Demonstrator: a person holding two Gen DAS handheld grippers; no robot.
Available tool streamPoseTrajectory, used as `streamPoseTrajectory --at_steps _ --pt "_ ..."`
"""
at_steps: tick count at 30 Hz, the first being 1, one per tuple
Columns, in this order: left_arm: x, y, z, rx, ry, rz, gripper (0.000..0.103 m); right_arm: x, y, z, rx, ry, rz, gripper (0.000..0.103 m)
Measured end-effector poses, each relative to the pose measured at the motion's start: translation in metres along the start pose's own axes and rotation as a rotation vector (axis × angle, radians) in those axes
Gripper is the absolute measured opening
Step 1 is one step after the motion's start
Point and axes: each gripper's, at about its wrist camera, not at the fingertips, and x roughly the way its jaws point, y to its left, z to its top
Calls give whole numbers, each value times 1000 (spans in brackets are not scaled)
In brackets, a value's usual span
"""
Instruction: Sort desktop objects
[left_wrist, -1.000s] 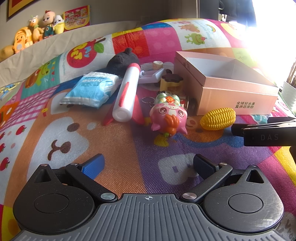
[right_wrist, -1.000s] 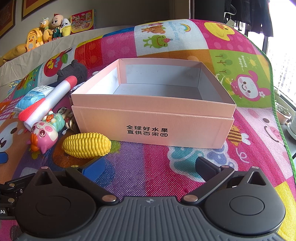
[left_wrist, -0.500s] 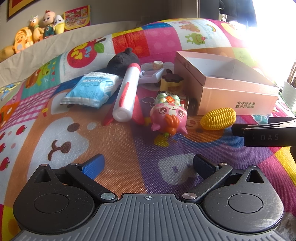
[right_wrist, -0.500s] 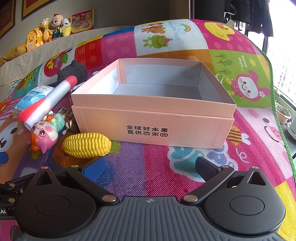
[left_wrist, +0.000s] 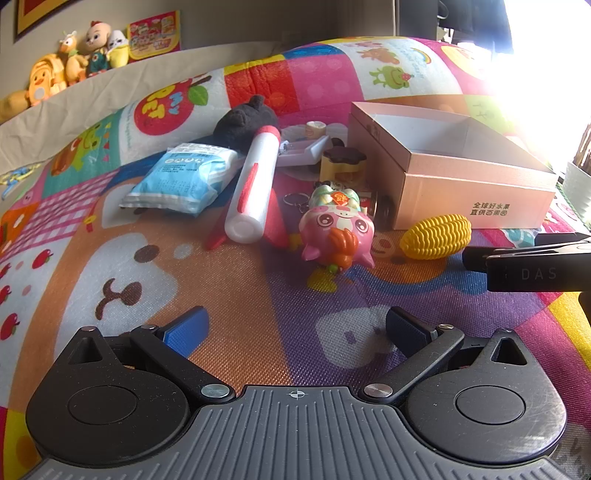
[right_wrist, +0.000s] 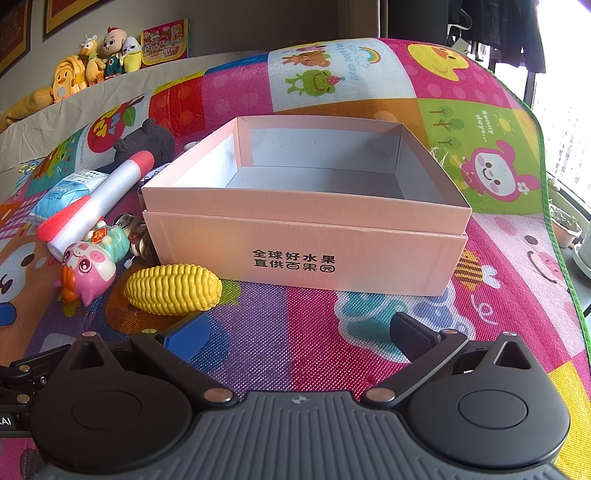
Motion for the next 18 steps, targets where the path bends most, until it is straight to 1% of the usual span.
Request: streamPoseTrajectory --at_steps 5,6,10,18 --pt "0 -1 0 -1 3 -6 103 -1 -2 -1 -3 1 -4 103" --pt "1 -1 0 -1 4 -7 103 -1 3 -1 -3 2 -5 103" --pt "1 3 2 5 16 -22 103 -1 3 0 -5 3 -6 103" --pt "2 3 4 4 32 -19 103 -1 4 0 -4 5 -5 103"
